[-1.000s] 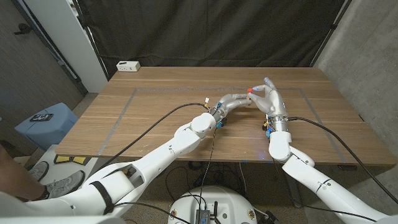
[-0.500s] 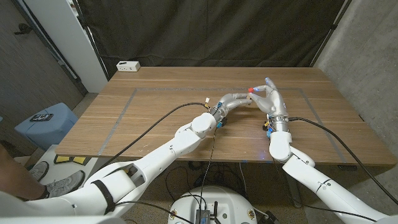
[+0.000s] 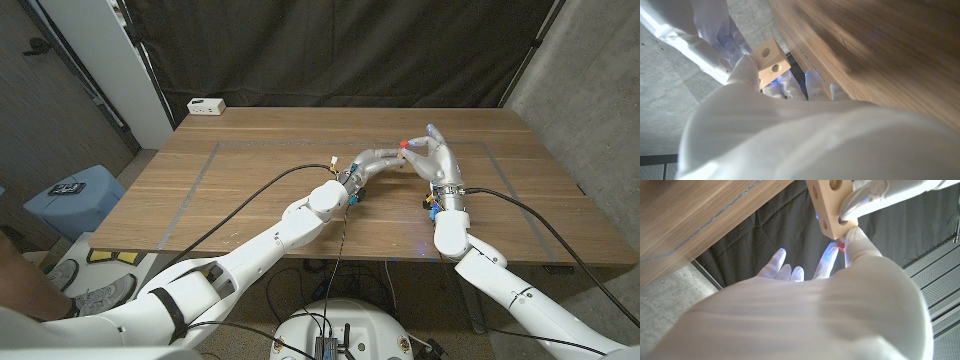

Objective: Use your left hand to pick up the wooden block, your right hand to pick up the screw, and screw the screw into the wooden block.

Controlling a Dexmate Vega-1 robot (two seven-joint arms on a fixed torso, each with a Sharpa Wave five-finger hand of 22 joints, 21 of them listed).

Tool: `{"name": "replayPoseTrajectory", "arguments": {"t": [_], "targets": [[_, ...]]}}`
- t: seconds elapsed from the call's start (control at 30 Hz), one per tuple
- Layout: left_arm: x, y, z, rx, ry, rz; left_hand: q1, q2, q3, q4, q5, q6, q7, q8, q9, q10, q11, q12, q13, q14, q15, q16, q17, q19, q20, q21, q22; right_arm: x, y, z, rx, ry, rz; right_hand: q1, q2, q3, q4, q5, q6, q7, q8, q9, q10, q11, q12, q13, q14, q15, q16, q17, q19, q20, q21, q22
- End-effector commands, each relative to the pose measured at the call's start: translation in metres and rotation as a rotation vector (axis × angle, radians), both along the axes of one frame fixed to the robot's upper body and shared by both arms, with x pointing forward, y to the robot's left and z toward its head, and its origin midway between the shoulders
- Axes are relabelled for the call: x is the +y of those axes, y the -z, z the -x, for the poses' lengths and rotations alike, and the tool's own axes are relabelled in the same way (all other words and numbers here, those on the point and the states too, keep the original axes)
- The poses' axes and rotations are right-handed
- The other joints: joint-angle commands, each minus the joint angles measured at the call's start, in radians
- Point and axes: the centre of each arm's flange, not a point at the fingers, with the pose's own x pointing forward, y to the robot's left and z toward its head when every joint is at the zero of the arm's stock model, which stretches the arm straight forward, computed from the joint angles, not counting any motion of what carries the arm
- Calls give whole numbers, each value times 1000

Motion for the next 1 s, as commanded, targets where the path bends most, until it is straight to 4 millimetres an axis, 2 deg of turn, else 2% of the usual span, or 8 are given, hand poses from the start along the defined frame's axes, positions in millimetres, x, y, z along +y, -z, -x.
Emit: {"name": "replayPoseTrajectory", "arguments": {"t": [0.03, 0.5, 0.67, 1.0], "targets": [[-1, -1, -2, 6, 2, -3, -8, 3, -5, 3, 4, 2, -2, 5, 1, 4, 3, 3, 3, 12, -64, 4, 3, 3, 3, 7, 4, -2, 0, -2, 10, -10, 1, 2, -17, 8, -1, 2, -19, -2, -14, -4, -10, 1, -4, 3, -7, -35, -5, 3, -9, -3, -2, 3], [-4, -1, -3, 11, 4, -6, -1, 1, -3, -6, 5, 3, -2, 6, 1, 3, 3, 2, 1, 11, -64, 2, 2, 3, 1, 6, 4, -4, 1, -2, 20, -18, 2, -18, -28, 7, 8, 0, -48, 4, -38, -22, -35, 6, -8, 3, -18, -24, -7, 4, -17, 0, -2, 4], [-4, -1, -4, 11, 4, -6, 18, 3, 3, -20, 6, 9, -1, 8, 1, 4, 3, 3, 1, 10, -65, 0, 0, 3, 2, 6, 4, -5, 2, -3, 23, -23, 3, -35, -24, 7, 17, -1, -58, 12, -49, -29, -41, 13, -8, 3, -20, -21, -6, 5, -21, 1, -2, 4], [-4, 0, -3, 16, 1, -2, 19, 4, 4, -22, 5, 9, -1, 8, 1, 3, 4, 3, 1, 9, -64, 0, 0, 2, 1, 6, 4, -6, 3, -3, 33, -34, 1, -56, -26, 7, 23, -3, -87, 13, -70, -41, -59, 18, -10, 4, -33, -14, -8, 6, -30, 5, -3, 4]]}}
